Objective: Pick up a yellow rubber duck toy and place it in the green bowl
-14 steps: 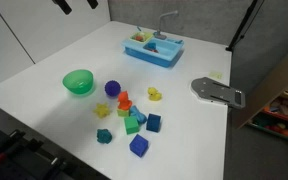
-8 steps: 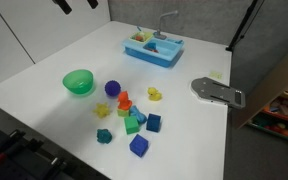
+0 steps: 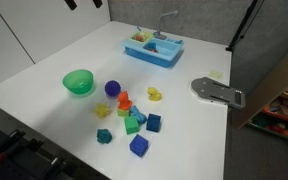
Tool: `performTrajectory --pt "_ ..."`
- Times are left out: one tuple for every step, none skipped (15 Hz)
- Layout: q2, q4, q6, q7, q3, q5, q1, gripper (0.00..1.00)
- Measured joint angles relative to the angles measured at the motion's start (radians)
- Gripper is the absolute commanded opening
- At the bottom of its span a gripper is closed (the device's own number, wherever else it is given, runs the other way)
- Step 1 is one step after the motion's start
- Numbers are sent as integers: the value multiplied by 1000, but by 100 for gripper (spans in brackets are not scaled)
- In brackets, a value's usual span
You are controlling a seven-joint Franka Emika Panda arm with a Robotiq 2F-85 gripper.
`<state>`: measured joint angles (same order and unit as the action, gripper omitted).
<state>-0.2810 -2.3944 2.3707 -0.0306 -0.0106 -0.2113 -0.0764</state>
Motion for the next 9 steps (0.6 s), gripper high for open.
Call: performTrajectory --pt "25 24 0 1 5 17 3 100" --pt "50 45 0 5 11 34 6 100" --pt "78 69 0 11 17 54 8 100" --pt "105 92 0 19 24 75 8 100" --pt "136 117 0 28 31 100 8 100" --pt "169 142 0 42 40 127 8 100" --pt "203 167 0 55 50 155 8 100" --pt "237 192 0 67 59 181 7 100" --pt "273 217 0 79 68 207 6 100"
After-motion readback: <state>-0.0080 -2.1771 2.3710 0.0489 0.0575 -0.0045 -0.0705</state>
